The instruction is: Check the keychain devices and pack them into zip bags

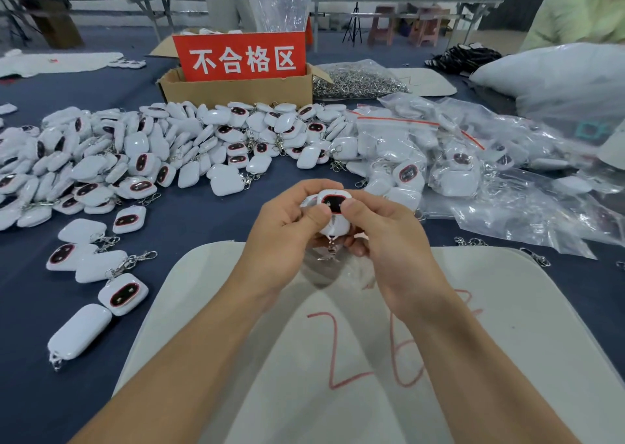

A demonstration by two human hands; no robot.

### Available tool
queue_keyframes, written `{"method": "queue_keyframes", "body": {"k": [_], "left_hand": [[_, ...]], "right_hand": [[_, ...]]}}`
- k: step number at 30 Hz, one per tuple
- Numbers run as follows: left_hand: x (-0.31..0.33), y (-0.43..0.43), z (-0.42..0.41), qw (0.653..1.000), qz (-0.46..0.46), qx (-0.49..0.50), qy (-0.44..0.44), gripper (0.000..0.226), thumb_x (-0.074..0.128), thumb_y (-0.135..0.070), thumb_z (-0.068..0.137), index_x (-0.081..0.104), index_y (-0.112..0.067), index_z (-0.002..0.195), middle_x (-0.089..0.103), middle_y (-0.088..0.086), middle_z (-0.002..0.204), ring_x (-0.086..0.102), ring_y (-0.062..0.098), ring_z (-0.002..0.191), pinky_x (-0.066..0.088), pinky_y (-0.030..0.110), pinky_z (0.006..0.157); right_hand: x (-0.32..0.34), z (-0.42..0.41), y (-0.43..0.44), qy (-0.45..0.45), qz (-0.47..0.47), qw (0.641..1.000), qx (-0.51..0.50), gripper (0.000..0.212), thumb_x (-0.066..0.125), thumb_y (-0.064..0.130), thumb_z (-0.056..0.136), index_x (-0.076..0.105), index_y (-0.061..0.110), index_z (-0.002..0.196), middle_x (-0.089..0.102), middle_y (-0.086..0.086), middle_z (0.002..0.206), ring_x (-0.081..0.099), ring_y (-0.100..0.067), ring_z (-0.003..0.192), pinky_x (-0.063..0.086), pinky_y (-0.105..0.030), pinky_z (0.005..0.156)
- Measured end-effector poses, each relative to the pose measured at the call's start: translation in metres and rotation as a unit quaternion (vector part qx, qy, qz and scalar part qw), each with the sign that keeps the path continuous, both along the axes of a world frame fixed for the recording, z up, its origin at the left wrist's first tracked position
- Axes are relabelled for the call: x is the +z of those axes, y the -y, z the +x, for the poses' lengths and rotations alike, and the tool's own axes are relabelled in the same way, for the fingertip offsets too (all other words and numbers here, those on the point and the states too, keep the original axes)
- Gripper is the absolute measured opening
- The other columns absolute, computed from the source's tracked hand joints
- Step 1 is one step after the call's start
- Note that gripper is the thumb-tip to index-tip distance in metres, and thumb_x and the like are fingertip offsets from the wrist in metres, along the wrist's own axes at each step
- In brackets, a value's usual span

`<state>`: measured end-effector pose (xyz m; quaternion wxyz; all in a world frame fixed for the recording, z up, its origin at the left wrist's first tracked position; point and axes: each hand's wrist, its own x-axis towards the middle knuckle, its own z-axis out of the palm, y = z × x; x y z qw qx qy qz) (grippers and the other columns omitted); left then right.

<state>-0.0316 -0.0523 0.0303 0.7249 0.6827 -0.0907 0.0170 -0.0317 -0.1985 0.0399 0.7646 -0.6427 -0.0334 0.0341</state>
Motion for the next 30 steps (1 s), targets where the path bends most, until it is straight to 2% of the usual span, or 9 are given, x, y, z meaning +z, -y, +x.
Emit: {"method": "queue_keyframes", "body": {"k": [3, 6, 11, 16, 20, 22, 25, 28, 30], "left_hand": [[-0.001, 0.000, -0.001, 1.000, -0.003, -0.004, -0.006, 0.030, 0.051, 0.000, 0.105, 0.070, -0.020, 0.118, 0.078, 0.008, 0.095, 0.074, 0.019, 0.083, 0.061, 0.032, 0.076], [0.001, 0.001, -0.002, 1.000, 0.014, -0.021, 0.000, 0.030, 0.051, 0.000, 0.105, 0.068, -0.018, 0.121, 0.071, -0.005, 0.076, 0.068, 0.010, 0.070, 0.057, 0.025, 0.070], [0.004, 0.004, -0.002, 1.000, 0.015, -0.004, -0.006, 0.032, 0.051, -0.002, 0.103, 0.072, -0.024, 0.116, 0.072, 0.000, 0.079, 0.069, 0.013, 0.073, 0.059, 0.029, 0.073], [0.004, 0.006, -0.001, 0.997, -0.027, 0.036, -0.064, 0.026, 0.060, -0.011, 0.091, 0.079, -0.025, 0.103, 0.077, 0.008, 0.088, 0.072, 0.018, 0.077, 0.060, 0.028, 0.070], [0.002, 0.005, 0.002, 0.994, -0.034, 0.072, -0.075, 0.026, 0.061, -0.015, 0.074, 0.080, -0.022, 0.091, 0.077, 0.012, 0.088, 0.070, 0.022, 0.076, 0.063, 0.045, 0.078], [0.002, 0.005, 0.001, 0.994, -0.033, 0.082, -0.068, 0.026, 0.061, -0.015, 0.073, 0.079, -0.023, 0.090, 0.077, 0.012, 0.087, 0.071, 0.022, 0.076, 0.063, 0.046, 0.079], [0.002, 0.006, 0.000, 0.995, -0.035, 0.071, -0.060, 0.025, 0.059, -0.012, 0.082, 0.079, -0.020, 0.095, 0.076, 0.012, 0.085, 0.070, 0.021, 0.073, 0.064, 0.040, 0.075], [0.002, 0.006, -0.001, 0.996, -0.036, 0.053, -0.063, 0.028, 0.055, -0.005, 0.095, 0.078, -0.021, 0.100, 0.077, 0.016, 0.095, 0.070, 0.022, 0.080, 0.062, 0.033, 0.073], [0.003, 0.006, -0.002, 0.996, -0.037, 0.042, -0.065, 0.030, 0.053, -0.003, 0.099, 0.077, -0.021, 0.102, 0.077, 0.018, 0.099, 0.071, 0.022, 0.081, 0.060, 0.030, 0.071]], "right_hand": [[-0.003, 0.000, -0.004, 0.028, -0.055, 0.998, -0.031, 0.028, 0.056, 0.013, 0.099, 0.082, 0.022, 0.093, 0.076, -0.004, 0.078, 0.061, -0.011, 0.067, 0.051, -0.034, 0.058], [-0.007, 0.000, -0.008, 0.067, -0.111, 0.988, -0.085, 0.028, 0.055, 0.025, 0.090, 0.082, 0.030, 0.093, 0.076, -0.013, 0.084, 0.061, -0.025, 0.073, 0.055, -0.055, 0.078], [-0.008, 0.000, -0.007, 0.068, -0.094, 0.990, -0.083, 0.029, 0.055, 0.024, 0.091, 0.083, 0.031, 0.096, 0.077, -0.015, 0.087, 0.067, -0.032, 0.077, 0.062, -0.051, 0.072], [-0.008, 0.001, -0.007, 0.071, -0.078, 0.993, -0.043, 0.029, 0.054, 0.017, 0.095, 0.083, 0.024, 0.098, 0.080, -0.007, 0.090, 0.074, -0.036, 0.094, 0.061, -0.055, 0.087], [-0.010, 0.000, -0.010, 0.088, -0.096, 0.991, -0.031, 0.030, 0.055, 0.018, 0.094, 0.082, 0.030, 0.095, 0.080, -0.003, 0.087, 0.074, -0.032, 0.094, 0.060, -0.055, 0.089], [-0.011, 0.001, -0.009, 0.092, -0.097, 0.991, -0.025, 0.031, 0.055, 0.016, 0.097, 0.082, 0.031, 0.096, 0.079, 0.000, 0.086, 0.074, -0.029, 0.089, 0.062, -0.050, 0.085], [-0.009, 0.002, -0.008, 0.078, -0.089, 0.993, -0.015, 0.024, 0.060, 0.019, 0.090, 0.082, 0.027, 0.096, 0.077, 0.003, 0.081, 0.069, -0.010, 0.073, 0.056, -0.027, 0.066], [-0.010, 0.001, -0.007, 0.059, -0.073, 0.996, -0.003, 0.022, 0.071, 0.016, 0.077, 0.080, 0.021, 0.096, 0.078, -0.011, 0.090, 0.072, -0.026, 0.086, 0.061, -0.053, 0.084], [-0.010, 0.000, -0.007, 0.067, -0.069, 0.995, -0.004, 0.022, 0.073, 0.007, 0.081, 0.079, 0.019, 0.098, 0.078, -0.010, 0.093, 0.074, -0.034, 0.095, 0.058, -0.059, 0.093]]}}
